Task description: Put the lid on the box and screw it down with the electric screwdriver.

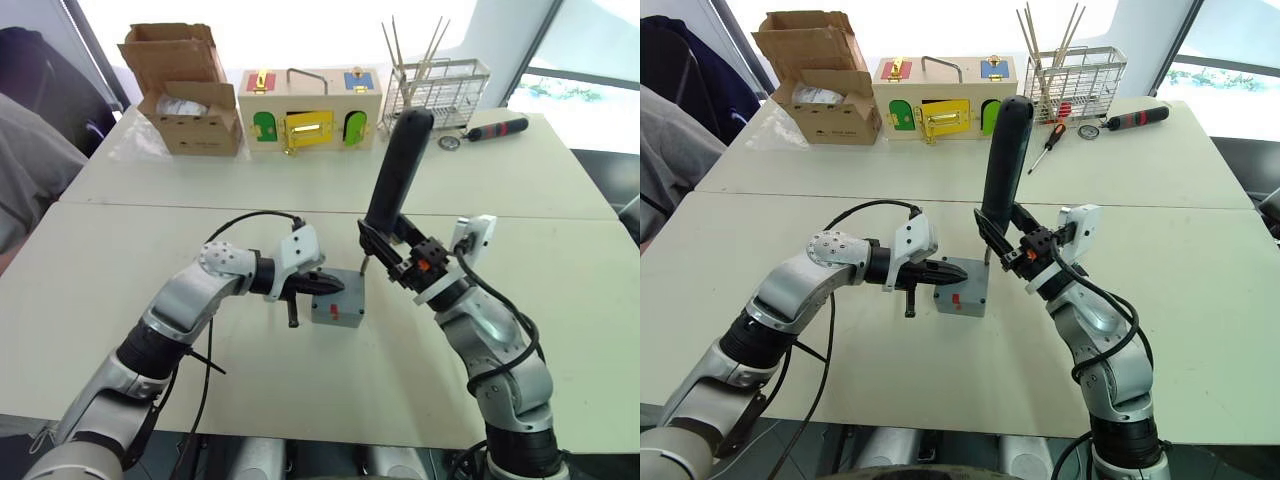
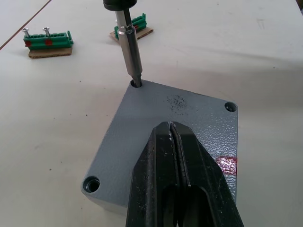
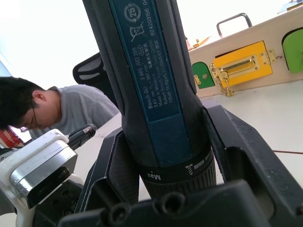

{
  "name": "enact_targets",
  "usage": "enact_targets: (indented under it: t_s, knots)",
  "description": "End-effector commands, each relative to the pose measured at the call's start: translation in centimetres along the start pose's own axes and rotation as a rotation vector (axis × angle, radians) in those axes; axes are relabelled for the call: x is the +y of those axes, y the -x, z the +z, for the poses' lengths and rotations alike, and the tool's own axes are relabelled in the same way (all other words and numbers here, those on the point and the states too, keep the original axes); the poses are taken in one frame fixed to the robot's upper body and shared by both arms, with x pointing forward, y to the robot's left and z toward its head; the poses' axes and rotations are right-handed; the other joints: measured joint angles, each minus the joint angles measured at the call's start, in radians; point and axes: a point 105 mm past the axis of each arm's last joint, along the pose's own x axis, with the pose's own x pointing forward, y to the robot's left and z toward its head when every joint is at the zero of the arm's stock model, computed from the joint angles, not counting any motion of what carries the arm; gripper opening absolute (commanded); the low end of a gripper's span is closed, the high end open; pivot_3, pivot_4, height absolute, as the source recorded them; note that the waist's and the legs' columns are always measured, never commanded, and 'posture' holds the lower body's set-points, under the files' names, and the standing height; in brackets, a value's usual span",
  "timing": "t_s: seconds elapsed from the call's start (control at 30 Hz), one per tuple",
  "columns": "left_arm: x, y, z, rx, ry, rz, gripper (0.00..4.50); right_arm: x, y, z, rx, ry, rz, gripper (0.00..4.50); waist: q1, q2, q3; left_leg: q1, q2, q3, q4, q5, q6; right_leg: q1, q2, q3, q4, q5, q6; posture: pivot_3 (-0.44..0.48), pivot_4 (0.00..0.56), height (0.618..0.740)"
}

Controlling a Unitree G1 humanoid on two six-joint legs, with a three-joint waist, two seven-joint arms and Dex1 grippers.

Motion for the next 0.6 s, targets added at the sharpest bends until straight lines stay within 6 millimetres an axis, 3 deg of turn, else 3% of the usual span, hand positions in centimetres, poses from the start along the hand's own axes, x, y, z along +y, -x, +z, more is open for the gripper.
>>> enact_targets:
  t_s: [0.03, 0.37, 0.47, 0.6]
  knots:
    - [-0.5, -0.4, -2.7, 0.091, 0.05, -0.006, 0.0, 0.6, -0.2, 0.3, -0.024, 0.009, 0.017, 1.78, 0.0, 0.0, 0.0, 0.0, 0.0, 0.0, 0.0, 0.0, 0.0, 0.0, 0.0, 0.0, 0.0, 0.0, 0.0, 0.0, 0.15, 0.74]
    - [-0.7, -0.5, -2.9, 0.091, 0.063, -0.01, 0.0, 3.1, 1.1, -2.7, 0.107, -0.015, 0.097, 1.78, -0.002, -0.006, -0.011, 0.002, 0.001, 0.0, -0.002, -0.001, 0.002, 0.002, 0.0, 0.0, -0.001, 0.0, 0.0, 0.0, 0.15, 0.74]
    - [-0.7, -0.5, -4.7, 0.175, 0.02, -0.009, 0.0, 3.2, 1.3, -3.6, 0.148, -0.032, 0.09, 1.78, -0.002, -0.01, -0.021, 0.004, 0.001, 0.0, -0.004, -0.002, 0.003, 0.003, 0.0, 0.0, -0.001, 0.0, 0.0, 0.0, 0.15, 0.74]
    - [-0.1, -0.3, -4.5, 0.15, 0.045, 0.013, 0.0, 2.8, 1.3, -4.4, 0.189, -0.028, 0.076, 1.78, -0.002, -0.011, -0.022, 0.026, 0.002, 0.001, -0.016, -0.003, 0.004, 0.024, 0.0, 0.0, -0.014, -0.002, -0.003, 0.0, 0.15, 0.74]
